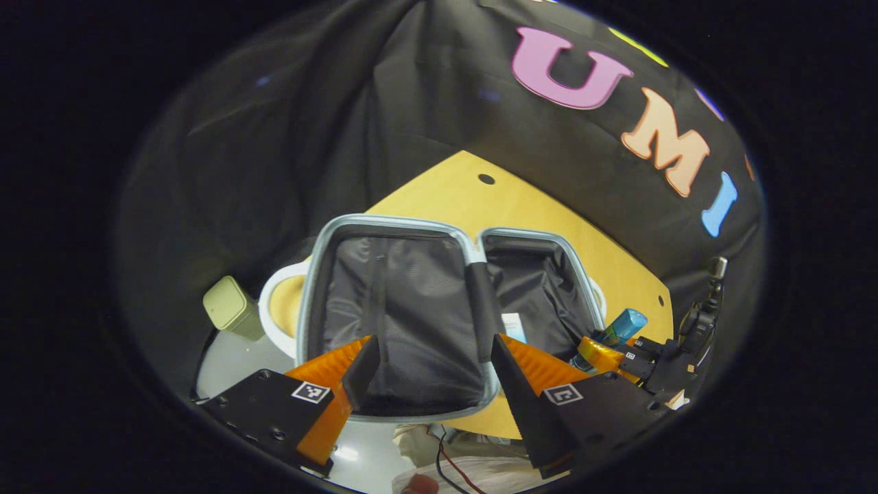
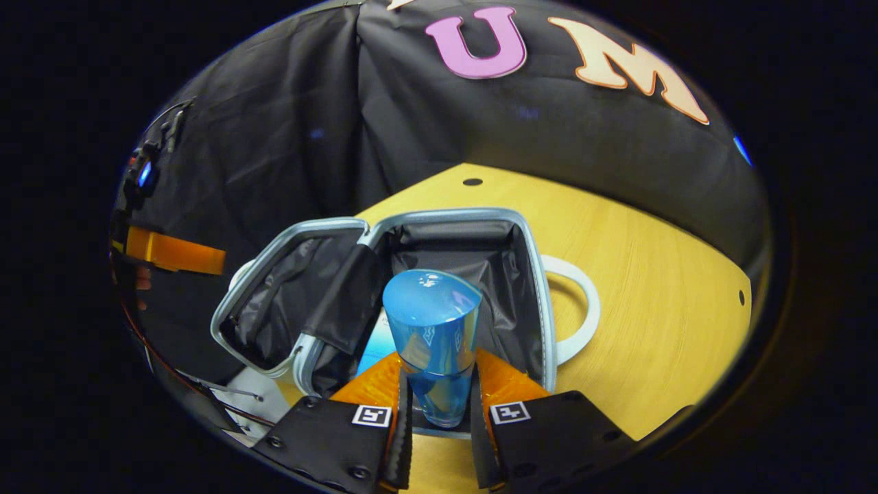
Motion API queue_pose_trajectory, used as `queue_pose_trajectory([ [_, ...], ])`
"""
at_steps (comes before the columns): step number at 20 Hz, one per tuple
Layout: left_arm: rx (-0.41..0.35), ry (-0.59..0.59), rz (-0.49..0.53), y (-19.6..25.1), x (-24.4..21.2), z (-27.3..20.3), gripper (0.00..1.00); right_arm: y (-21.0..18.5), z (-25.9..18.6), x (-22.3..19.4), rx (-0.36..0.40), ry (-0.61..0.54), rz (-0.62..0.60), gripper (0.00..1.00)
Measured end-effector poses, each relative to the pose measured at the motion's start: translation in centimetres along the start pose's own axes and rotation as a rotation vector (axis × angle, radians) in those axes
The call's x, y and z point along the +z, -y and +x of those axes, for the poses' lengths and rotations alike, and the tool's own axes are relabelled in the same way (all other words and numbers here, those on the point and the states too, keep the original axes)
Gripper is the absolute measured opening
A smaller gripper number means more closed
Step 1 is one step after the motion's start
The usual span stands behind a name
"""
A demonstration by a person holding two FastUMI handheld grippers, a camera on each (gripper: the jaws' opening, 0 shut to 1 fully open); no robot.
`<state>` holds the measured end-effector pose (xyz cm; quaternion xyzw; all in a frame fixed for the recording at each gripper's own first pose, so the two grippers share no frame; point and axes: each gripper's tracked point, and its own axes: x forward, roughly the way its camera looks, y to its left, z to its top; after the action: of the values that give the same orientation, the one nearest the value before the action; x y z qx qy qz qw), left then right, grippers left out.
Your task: First open the suitcase, pack the skin care products into it, and then close the suitcase.
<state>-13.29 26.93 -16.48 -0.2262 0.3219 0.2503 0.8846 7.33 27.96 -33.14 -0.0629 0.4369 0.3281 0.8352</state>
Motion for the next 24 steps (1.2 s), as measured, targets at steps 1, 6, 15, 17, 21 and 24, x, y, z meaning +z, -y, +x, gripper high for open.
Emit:
queue_pose_trajectory([
  [1, 0.010, 0.004, -0.013, -1.0, -0.2, -0.3, 0.96, -0.1, 0.7, -0.5, 0.004, -0.030, 0.016, 0.38],
  [6, 0.052, 0.009, -0.091, -4.9, -0.7, -1.2, 0.97, -0.1, 2.4, -1.5, -0.017, -0.109, 0.020, 0.38],
  [15, 0.148, 0.013, -0.178, -11.4, -1.2, -3.1, 0.97, 0.7, 3.8, -1.3, -0.066, -0.120, 0.062, 0.43],
  [17, 0.161, 0.017, -0.194, -12.6, -1.3, -3.0, 0.97, 0.7, 3.6, -0.6, -0.064, -0.100, 0.069, 0.43],
  [21, 0.160, 0.023, -0.221, -13.9, -1.4, -1.5, 0.97, 1.3, 2.3, 1.1, -0.082, -0.032, 0.063, 0.93],
  [24, 0.145, 0.030, -0.254, -15.3, -1.0, -0.6, 0.96, 1.7, -0.1, 3.8, -0.080, 0.077, 0.085, 0.98],
])
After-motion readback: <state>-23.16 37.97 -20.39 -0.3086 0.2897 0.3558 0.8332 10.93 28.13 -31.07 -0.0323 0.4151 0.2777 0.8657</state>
